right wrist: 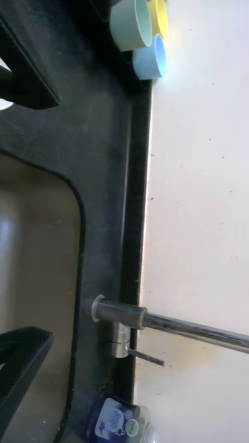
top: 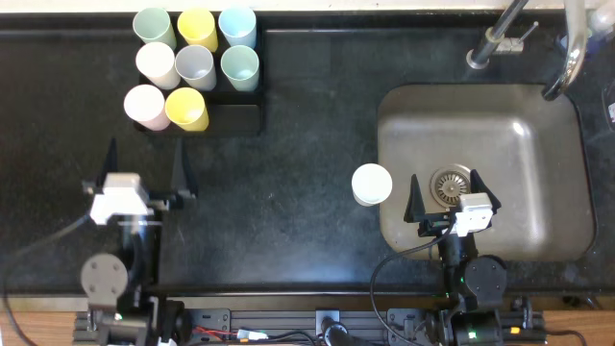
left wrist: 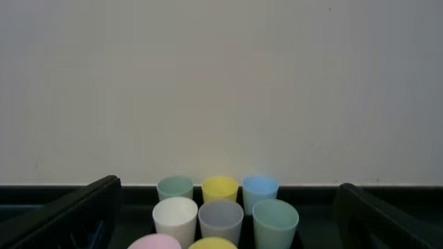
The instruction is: Store Cups
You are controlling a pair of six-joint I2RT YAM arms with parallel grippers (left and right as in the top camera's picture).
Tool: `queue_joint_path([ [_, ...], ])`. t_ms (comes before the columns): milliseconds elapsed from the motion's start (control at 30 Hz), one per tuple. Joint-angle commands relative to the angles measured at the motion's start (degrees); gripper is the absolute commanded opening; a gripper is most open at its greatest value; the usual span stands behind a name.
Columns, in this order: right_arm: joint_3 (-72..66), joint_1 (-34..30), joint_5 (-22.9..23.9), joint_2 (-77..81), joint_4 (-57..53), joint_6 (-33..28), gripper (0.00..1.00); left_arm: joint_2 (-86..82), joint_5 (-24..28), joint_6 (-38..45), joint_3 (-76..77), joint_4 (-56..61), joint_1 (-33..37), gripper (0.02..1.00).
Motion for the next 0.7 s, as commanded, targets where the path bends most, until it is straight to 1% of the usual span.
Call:
queue_joint_path([
  [33,-0.8,0.3,-0.2,-0.6,0.3,0.2,0.998,-8.8,3.3,1.8,-6.1,-1.2,1.0,1.0],
  [200,-0.8,0.3,-0.2,-0.6,0.3,0.2,0.998,-16.2,4.7,1.8,-9.8,-8.9,1.0,1.0],
  [233,-0.8,0.3,-0.2,-0.6,0.3,0.2,0.996,-17.5,5.1,1.8,-9.9,-12.0,1.0,1.0],
  [500,-0.8,0.3,-0.2,-0.6,0.3,0.2,0.998,-17.4,6.1,1.8,-9.8,-25.0,1.0,1.0],
  [700,-0.8,0.3,-0.2,-0.6,0.3,0.2,0.996,-17.2,6.1,1.8,-9.8,-25.0,1.0,1.0],
])
